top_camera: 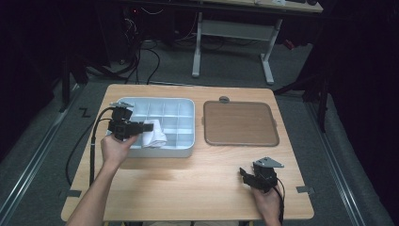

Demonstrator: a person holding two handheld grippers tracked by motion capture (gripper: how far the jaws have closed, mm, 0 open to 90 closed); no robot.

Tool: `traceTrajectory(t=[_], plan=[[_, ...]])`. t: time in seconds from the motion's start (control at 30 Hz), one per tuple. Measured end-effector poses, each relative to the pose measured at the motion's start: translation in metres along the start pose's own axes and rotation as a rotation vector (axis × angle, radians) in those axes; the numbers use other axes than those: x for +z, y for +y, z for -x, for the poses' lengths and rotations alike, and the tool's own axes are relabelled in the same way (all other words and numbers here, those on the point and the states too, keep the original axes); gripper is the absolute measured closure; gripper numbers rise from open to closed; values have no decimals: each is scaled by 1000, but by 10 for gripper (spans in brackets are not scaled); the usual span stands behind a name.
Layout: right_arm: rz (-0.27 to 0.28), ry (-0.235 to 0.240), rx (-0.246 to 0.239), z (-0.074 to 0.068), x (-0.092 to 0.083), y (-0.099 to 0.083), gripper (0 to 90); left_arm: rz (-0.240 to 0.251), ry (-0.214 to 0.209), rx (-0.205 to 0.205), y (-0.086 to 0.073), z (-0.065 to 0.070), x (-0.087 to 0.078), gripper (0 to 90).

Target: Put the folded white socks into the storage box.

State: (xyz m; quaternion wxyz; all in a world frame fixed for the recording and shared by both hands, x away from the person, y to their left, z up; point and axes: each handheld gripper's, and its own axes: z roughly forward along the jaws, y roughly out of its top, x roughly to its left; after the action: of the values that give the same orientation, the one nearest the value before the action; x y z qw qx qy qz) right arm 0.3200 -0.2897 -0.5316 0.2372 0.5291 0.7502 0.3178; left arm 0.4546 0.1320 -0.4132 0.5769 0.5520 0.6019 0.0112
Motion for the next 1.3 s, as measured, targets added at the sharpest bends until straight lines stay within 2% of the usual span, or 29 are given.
traceTrajectory(t=[0.37,0.43,0.5,0.63,1.03,1.3], plan=[[0,3,-2,0,0,0,381,-22,29,7,-3,-11,11,740],[1,4,-1,0,0,0,382,-24,37,16,-4,-13,13,740],[1,5,-1,0,0,0,382,-36,46,44,-7,-16,15,739],[0,5,0,0,0,0,382,-38,50,54,-10,-20,18,739],[0,5,0,0,0,0,382,-50,78,133,-22,-27,26,738],[2,10,1,1,0,0,384,-56,97,151,-28,-32,30,738]])
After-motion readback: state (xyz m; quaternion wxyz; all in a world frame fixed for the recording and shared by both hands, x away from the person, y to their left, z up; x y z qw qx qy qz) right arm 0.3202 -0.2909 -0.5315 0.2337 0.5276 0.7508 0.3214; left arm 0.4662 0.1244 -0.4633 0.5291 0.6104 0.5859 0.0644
